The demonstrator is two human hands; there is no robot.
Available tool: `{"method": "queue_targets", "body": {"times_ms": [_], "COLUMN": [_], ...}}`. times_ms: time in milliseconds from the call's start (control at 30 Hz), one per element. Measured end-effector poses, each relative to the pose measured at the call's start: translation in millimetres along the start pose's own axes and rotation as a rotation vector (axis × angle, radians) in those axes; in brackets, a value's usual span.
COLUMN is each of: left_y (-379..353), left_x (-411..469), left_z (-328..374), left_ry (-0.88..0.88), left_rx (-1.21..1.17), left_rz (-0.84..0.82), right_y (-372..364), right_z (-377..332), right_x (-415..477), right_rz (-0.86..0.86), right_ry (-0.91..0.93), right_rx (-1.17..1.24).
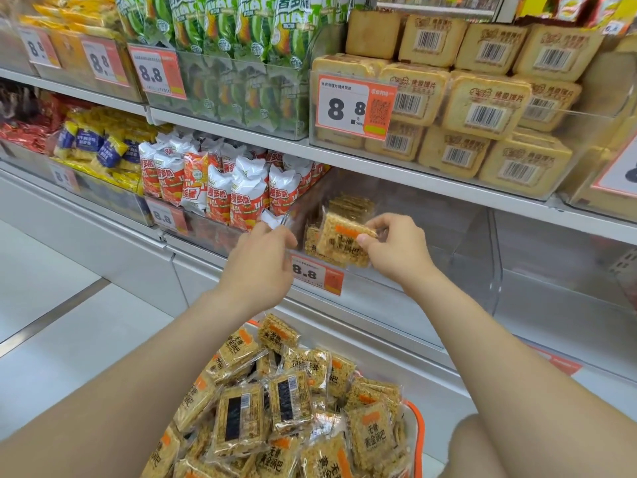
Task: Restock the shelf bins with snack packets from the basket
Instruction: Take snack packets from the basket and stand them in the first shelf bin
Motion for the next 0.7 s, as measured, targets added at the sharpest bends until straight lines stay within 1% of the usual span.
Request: {"method": "queue_targets", "body": {"times_ms": [67, 167, 367, 500, 700], "left_y": [-6.7, -11.0, -10.3, -10.5, -11.2], "left_x": [0.2, 0.6, 6.8, 9.0, 7.8], "left_z": [2.1, 6.0, 6.0, 3.4, 4.8], "left_ry": [-0.031, -0.074, -0.093, -0.105, -0.125], "left_rx": [0.088, 0.186, 0.175, 0.148, 0.126], "left_rz": [-0.029, -0.023, -0.017, -0.012, -0.019], "right_y": [-14.7, -35.8, -55.0, -57.0, -59.5], "right_z": [8.7, 13.9, 8.1, -4.1, -13.1], "right_x": [4.0, 10.4, 21.3, 22.5, 25.3], "right_rz": [-0.069, -0.146, -0.096, -0.105, -0.075], "right_ry": [-0.043, -0.084, -0.131, -0.095, -0.025], "right_rx": [-0.063, -0.115, -0.123, -0.301, -0.436]}}
Point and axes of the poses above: each hand's wrist, its own x-axis towards the middle knuckle, its own y-axis out of the back of the hand, z = x × y, the point moved 7 cm from there along x, towards the middle knuckle, and after that the axes turned 15 degrees about y, right-handed, at the moved point
